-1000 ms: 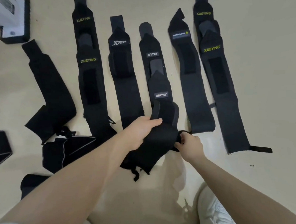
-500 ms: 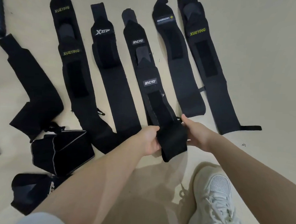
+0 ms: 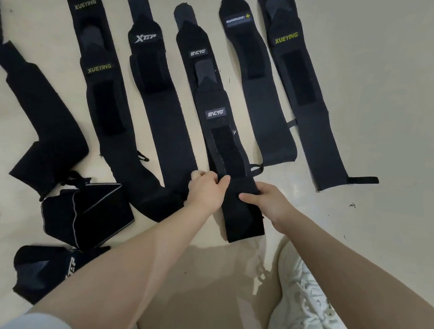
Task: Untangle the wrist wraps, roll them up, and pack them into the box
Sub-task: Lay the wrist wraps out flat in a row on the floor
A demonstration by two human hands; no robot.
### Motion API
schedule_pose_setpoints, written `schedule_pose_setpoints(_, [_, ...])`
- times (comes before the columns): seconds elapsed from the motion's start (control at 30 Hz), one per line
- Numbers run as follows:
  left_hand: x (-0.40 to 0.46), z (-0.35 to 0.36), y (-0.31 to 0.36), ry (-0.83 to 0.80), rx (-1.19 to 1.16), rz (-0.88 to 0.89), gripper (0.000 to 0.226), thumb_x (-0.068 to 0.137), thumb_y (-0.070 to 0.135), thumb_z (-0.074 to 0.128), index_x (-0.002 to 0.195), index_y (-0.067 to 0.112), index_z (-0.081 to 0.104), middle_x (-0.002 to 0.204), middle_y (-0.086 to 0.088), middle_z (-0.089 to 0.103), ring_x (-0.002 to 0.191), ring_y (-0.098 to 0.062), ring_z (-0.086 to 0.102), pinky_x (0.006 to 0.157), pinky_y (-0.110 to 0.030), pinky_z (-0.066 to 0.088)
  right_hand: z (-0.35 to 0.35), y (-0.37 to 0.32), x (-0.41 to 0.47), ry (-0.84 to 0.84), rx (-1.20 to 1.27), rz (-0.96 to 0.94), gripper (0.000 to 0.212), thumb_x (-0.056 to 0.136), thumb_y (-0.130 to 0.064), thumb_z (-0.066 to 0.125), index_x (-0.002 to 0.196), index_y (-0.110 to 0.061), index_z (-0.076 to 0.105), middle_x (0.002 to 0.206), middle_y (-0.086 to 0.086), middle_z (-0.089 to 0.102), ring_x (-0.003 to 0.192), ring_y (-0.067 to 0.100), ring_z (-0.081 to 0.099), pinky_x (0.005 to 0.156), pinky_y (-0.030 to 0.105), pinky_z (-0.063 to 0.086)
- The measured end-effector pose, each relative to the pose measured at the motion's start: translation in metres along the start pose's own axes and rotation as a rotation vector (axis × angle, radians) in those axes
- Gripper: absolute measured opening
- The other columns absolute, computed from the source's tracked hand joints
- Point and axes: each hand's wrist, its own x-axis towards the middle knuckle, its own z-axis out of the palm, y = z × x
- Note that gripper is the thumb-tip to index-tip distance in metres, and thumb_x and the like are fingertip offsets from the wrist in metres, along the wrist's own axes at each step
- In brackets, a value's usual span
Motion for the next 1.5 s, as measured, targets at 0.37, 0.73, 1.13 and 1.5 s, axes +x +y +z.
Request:
schedule_pose_setpoints(0.37, [0.001,-0.007,0.001,-0.297,-0.844,-0.314,0.033,0.086,0.047,0.063,0.099,0.017,0.065,0.102,-0.004,0.071,0.098,-0.022,0.066,0.093,-0.038,0.052,-0.003,-0.029,0.002,-0.054,-0.1,-0.083,0.033,0.1,-0.036,0.04,0.127,-0.02,0.05,0.118,0.0,0.062,0.107,0.017,0.059,0.094,0.033,0.048])
schedule_pose_setpoints(0.73, [-0.002,0.002,-0.001,-0.372,-0.382,-0.267,0.034,0.098,0.024,0.049,0.127,0.007,0.045,0.119,-0.012,0.057,0.08,-0.021,0.067,0.069,-0.026,0.054,-0.001,-0.027,0.0,0.165,-1.086,-0.038,0.041,0.086,-0.016,0.064,0.121,-0.007,0.045,0.111,0.009,0.054,0.102,0.028,0.056,0.082,0.033,0.048])
schedule_pose_setpoints(1.13, [-0.007,-0.033,-0.009,-0.246,0.079,0.081,0.039,0.096,0.019,0.044,0.134,0.012,0.044,0.122,-0.012,0.059,0.101,-0.025,0.062,0.09,-0.036,0.05,0.021,-0.053,0.017,-0.252,-1.747,-0.21,0.068,0.091,-0.007,0.042,0.151,-0.016,0.011,0.158,0.004,-0.005,0.145,0.026,0.008,0.112,0.039,0.027])
schedule_pose_setpoints(1.5, [-0.056,-0.205,-0.133,0.051,0.396,0.154,0.032,0.096,0.018,0.045,0.127,0.016,0.054,0.117,-0.003,0.058,0.11,-0.023,0.055,0.094,-0.035,0.043,0.18,-0.141,0.004,-0.441,-1.556,-0.54,0.021,0.095,-0.011,0.036,0.1,-0.007,0.056,0.104,0.011,0.058,0.098,0.029,0.056,0.081,0.036,0.046])
